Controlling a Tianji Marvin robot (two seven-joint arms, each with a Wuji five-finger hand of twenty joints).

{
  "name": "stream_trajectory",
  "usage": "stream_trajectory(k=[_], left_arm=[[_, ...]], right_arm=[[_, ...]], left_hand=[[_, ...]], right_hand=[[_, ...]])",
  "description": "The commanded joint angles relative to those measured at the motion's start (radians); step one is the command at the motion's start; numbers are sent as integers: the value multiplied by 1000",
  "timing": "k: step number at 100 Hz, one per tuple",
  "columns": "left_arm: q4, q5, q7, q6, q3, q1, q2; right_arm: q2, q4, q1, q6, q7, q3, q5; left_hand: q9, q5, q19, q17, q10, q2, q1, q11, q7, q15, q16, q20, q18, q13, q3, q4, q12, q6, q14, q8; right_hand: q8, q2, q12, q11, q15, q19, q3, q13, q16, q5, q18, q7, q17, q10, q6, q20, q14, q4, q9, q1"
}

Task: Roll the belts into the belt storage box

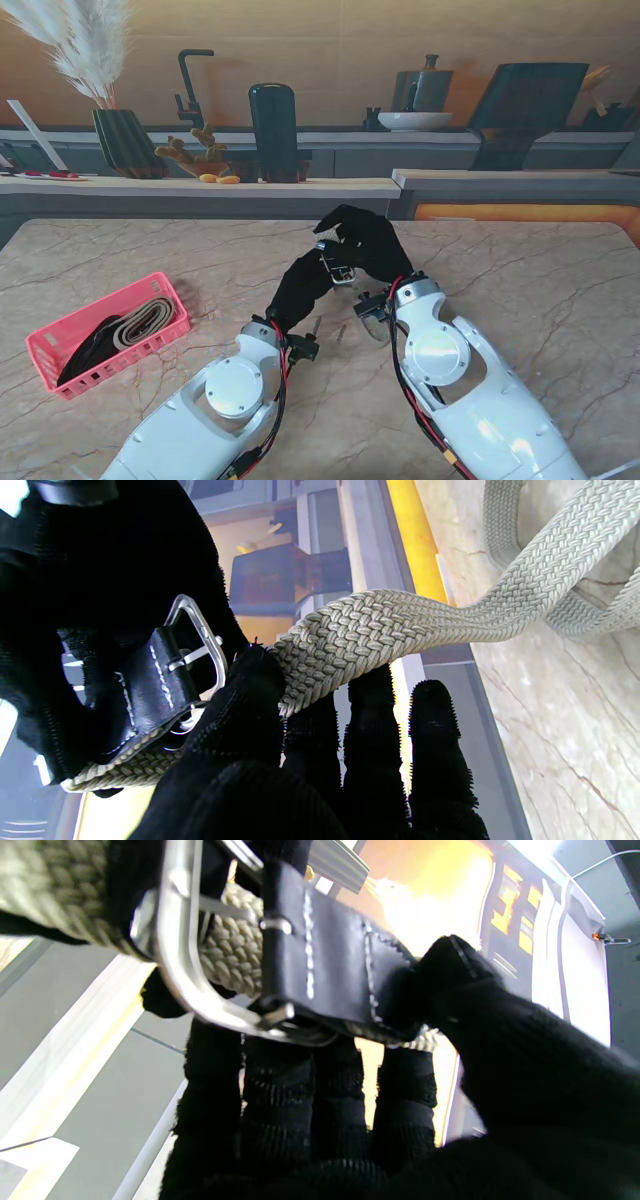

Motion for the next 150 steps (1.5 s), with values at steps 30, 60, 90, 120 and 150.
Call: stream_trajectory(k=[30, 60, 90, 120, 150], left_arm=[[2, -1, -147, -35, 1, 1, 46], [14, 44, -185, -61, -11, 0, 66], [-2, 27, -122, -50, -18, 18, 48], [-17, 14, -101, -24, -15, 24, 40], [-15, 25, -89, -15, -17, 24, 37]], right_arm=[[-24, 5, -8, 21, -58, -14, 20], [-28, 2, -8, 44, -72, -16, 10], [-20, 9, -7, 43, -45, -17, 8], [-13, 59, 20, -21, -40, -46, -63], [-3, 73, 28, -60, -32, -44, -104]], left_hand=[[-71, -9, -71, -5, -51, -252, -304, -162, -200, -142, -31, 27, 37, -3, 789, 6, -145, -31, -38, 22], [-203, -117, -159, -30, -62, -378, -555, -156, -315, -214, -52, 34, 42, -44, 714, 46, -353, 12, -47, -28], [-133, -44, -133, -40, -12, -260, -632, -95, -287, -160, -19, 82, 59, -23, 589, 9, -320, 49, -14, 12], [-107, -18, -92, -38, 0, -175, -569, -65, -262, -115, -14, 87, 56, -11, 513, 27, -311, 58, -3, 22], [-33, 26, -40, -20, 1, -198, -372, 13, -150, -32, 16, 82, 60, 41, 383, -18, -227, 7, 2, 48]], right_hand=[[10, 60, 24, -8, -47, -91, 60, -103, 40, 104, 31, 119, -95, -32, -74, -1, -27, -25, -72, -12], [11, 67, 18, -5, -52, -98, 53, -99, 47, 99, 30, 127, -89, -40, -72, 5, -31, -23, -70, -3], [14, 61, 14, -8, -57, -100, 52, -92, 50, 103, 30, 129, -82, -41, -74, 10, -32, -21, -63, -2], [16, 64, 13, -15, -64, -107, 51, -96, 51, 100, 37, 125, -84, -42, -73, 13, -32, -21, -68, 0], [21, 74, 15, -14, -63, -109, 43, -96, 54, 93, 39, 125, -84, -38, -77, 16, -32, -21, -73, 5]])
